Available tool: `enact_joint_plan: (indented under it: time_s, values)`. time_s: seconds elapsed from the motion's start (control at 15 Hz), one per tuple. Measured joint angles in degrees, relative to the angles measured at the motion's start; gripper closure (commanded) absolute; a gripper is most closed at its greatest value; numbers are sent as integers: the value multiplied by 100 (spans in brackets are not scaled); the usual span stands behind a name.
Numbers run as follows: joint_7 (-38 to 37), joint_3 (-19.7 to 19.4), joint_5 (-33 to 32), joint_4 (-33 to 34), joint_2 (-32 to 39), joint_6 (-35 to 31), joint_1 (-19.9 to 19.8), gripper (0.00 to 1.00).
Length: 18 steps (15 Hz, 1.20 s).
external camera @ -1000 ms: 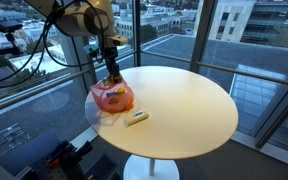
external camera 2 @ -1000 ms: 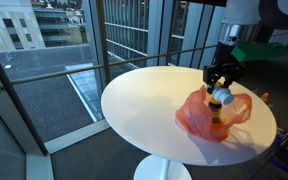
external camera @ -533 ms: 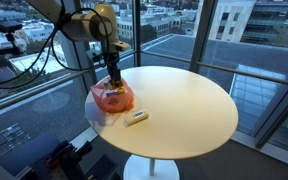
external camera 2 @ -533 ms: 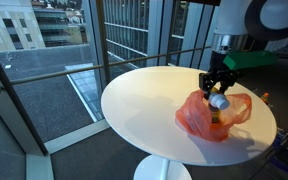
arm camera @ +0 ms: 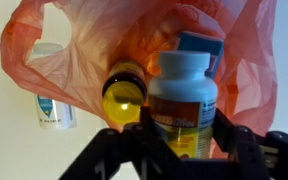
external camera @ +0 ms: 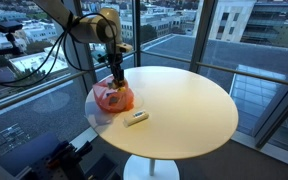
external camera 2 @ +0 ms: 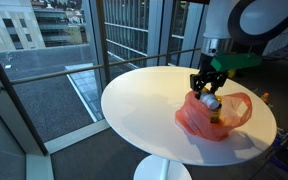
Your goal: Put the white bottle into the carrier bag
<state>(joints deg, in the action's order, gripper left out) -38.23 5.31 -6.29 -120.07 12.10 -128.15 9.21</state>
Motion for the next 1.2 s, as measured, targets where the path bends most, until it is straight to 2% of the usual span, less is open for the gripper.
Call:
enact_joint_plan:
  time_s: [0.53,0.6,0.67,0.8,1.2]
  values:
    - [0,-145,-3,218,541,-73,64,64]
    - [0,-158,-3,225,559,-74,66,30]
    - [0,-170,-3,227,563,-74,68,12]
    - [0,-193,-3,227,562,-74,69,1]
    - [25,-216,-3,218,374,-51,69,0]
